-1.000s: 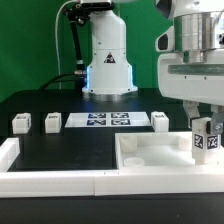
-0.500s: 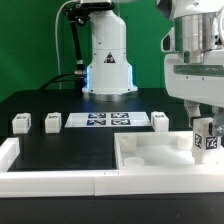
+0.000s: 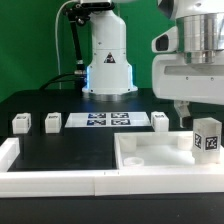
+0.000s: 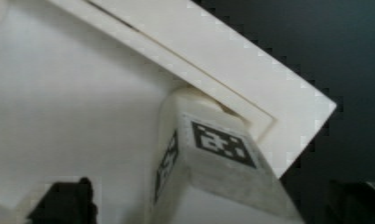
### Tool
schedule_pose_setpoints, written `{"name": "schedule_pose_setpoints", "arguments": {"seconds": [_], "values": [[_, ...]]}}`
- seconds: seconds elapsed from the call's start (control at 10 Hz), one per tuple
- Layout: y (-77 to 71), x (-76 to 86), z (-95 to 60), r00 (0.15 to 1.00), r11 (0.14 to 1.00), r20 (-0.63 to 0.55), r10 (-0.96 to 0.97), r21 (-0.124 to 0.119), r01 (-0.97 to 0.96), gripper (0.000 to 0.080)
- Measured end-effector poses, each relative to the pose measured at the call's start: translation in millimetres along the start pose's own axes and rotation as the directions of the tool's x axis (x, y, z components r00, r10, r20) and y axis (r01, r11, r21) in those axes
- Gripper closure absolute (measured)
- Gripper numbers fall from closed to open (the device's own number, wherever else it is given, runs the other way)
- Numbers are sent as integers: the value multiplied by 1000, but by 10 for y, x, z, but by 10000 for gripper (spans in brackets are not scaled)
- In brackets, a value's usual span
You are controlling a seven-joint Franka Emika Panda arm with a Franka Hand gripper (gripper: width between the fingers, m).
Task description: Assemble square table
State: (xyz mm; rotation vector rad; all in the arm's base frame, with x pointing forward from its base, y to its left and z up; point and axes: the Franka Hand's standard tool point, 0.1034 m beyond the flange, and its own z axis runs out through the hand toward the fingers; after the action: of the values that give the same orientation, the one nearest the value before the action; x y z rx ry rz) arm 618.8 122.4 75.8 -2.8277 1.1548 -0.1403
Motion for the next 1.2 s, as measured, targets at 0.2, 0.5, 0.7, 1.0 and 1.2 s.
{"name": "schedule_pose_setpoints", "arguments": {"seconds": [0.2, 0.5, 0.7, 1.0, 1.2], "values": [[-25, -4, -12, 984, 984, -1, -176, 3, 176, 150], [-7, 21, -10, 911, 911, -2, -413, 2, 413, 150], [-1, 25, -6, 865, 865, -2, -501, 0, 501, 150], [17, 50, -5, 755, 755, -4, -656, -17, 656, 150], [30, 70, -6, 752, 752, -4, -659, -18, 659, 150]]}}
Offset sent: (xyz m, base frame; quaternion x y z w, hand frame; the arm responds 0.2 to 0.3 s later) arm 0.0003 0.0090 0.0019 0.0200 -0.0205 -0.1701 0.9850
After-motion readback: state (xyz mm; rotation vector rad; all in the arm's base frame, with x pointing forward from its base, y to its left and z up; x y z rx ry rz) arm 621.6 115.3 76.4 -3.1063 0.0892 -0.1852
